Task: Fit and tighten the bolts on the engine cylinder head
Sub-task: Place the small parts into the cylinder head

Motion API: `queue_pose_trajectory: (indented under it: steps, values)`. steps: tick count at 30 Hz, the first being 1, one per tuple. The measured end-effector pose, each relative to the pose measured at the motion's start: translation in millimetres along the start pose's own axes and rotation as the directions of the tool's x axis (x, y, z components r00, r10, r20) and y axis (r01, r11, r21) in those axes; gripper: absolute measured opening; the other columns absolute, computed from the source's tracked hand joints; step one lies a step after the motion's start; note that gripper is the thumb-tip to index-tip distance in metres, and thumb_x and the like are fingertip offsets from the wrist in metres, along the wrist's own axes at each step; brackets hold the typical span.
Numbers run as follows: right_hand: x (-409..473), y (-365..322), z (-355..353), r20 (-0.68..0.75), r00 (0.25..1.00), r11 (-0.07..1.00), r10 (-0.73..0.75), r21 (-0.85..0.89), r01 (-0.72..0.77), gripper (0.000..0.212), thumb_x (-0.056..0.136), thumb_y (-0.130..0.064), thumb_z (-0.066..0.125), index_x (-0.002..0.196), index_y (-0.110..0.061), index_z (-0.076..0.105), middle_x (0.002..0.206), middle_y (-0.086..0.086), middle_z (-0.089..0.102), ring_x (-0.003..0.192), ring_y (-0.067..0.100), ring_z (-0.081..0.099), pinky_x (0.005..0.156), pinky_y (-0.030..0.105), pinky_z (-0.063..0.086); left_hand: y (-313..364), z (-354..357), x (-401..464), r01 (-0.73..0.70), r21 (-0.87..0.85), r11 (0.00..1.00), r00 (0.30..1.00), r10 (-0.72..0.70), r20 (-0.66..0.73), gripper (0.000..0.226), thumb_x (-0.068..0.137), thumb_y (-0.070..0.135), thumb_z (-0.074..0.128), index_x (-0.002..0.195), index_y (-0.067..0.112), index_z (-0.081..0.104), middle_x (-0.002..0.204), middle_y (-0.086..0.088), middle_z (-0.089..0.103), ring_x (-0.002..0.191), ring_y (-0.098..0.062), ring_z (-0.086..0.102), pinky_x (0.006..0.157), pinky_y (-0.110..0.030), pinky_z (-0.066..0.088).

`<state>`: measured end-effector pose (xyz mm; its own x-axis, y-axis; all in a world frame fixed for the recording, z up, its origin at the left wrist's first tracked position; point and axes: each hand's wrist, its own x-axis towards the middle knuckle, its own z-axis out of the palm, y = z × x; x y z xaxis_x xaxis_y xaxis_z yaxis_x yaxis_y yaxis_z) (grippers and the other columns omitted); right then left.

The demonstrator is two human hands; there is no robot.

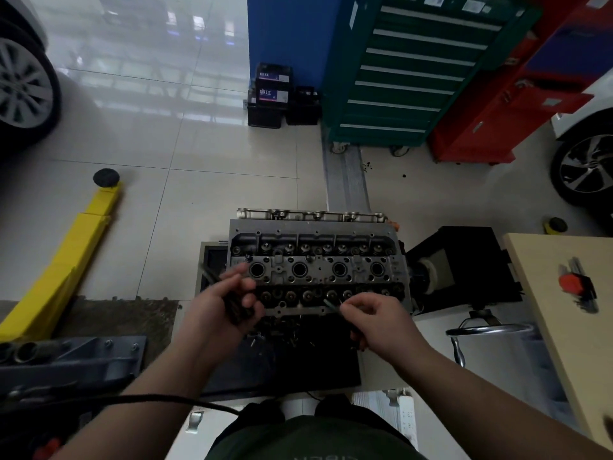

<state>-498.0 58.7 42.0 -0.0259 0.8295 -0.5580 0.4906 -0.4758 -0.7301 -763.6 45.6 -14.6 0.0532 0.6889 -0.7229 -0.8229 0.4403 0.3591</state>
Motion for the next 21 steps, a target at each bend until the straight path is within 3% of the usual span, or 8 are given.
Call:
queue_pose_trajectory:
  steps: [6, 11, 14, 21]
  values:
    - [8.0, -8.4, 2.7, 0.049, 0.999, 1.0, 0.001, 0.025, -0.002, 0.03, 0.101, -0.037, 0.063, 0.083, -0.017, 0.077, 0.06, -0.003, 0.064, 0.052, 0.007, 0.056, 0.051, 0.018, 0.046, 25.5, -6.7, 2.6, -0.018, -0.024, 1.0, 1.0, 0.017, -0.024, 0.017, 0.101, 0.015, 0.051, 0.108, 0.017, 0.066, 0.067, 0.003, 0.044, 0.05, -0.011, 0.032, 0.05, -0.023, 0.038]
    - [14.7, -9.3, 7.4, 0.088, 0.996, 0.999, -0.032, 0.04, 0.029, 0.019, 0.099, -0.032, 0.067, 0.088, -0.02, 0.077, 0.066, -0.005, 0.067, 0.058, 0.005, 0.058, 0.054, 0.016, 0.047, 20.6, -18.9, 8.4, 0.026, 0.025, 0.999, 0.995, -0.023, -0.1, 0.009, 0.1, 0.019, 0.059, 0.094, 0.018, 0.066, 0.061, 0.006, 0.034, 0.042, -0.009, 0.026, 0.042, -0.021, 0.031]
    - [17.9, -6.8, 7.2, 0.058, 0.996, 0.997, -0.07, 0.02, 0.069, 0.013, 0.098, -0.023, 0.068, 0.088, -0.021, 0.077, 0.065, -0.008, 0.068, 0.057, 0.002, 0.058, 0.055, 0.014, 0.046, 15.1, -27.6, 9.0, 0.054, 0.002, 0.999, 0.991, -0.053, -0.119, 0.008, 0.1, 0.018, 0.057, 0.099, 0.016, 0.065, 0.06, 0.006, 0.032, 0.04, -0.009, 0.026, 0.04, -0.02, 0.031]
    - [21.3, -5.9, 9.6, -0.008, 0.984, 0.984, -0.177, -0.022, 0.177, 0.015, 0.098, -0.026, 0.068, 0.086, -0.025, 0.077, 0.063, -0.012, 0.066, 0.056, -0.002, 0.056, 0.057, 0.015, 0.047, 16.5, -24.3, 5.0, 0.067, -0.011, 0.998, 0.993, -0.068, -0.099, 0.011, 0.101, 0.017, 0.055, 0.094, 0.015, 0.063, 0.061, 0.005, 0.031, 0.04, -0.009, 0.025, 0.039, -0.021, 0.031]
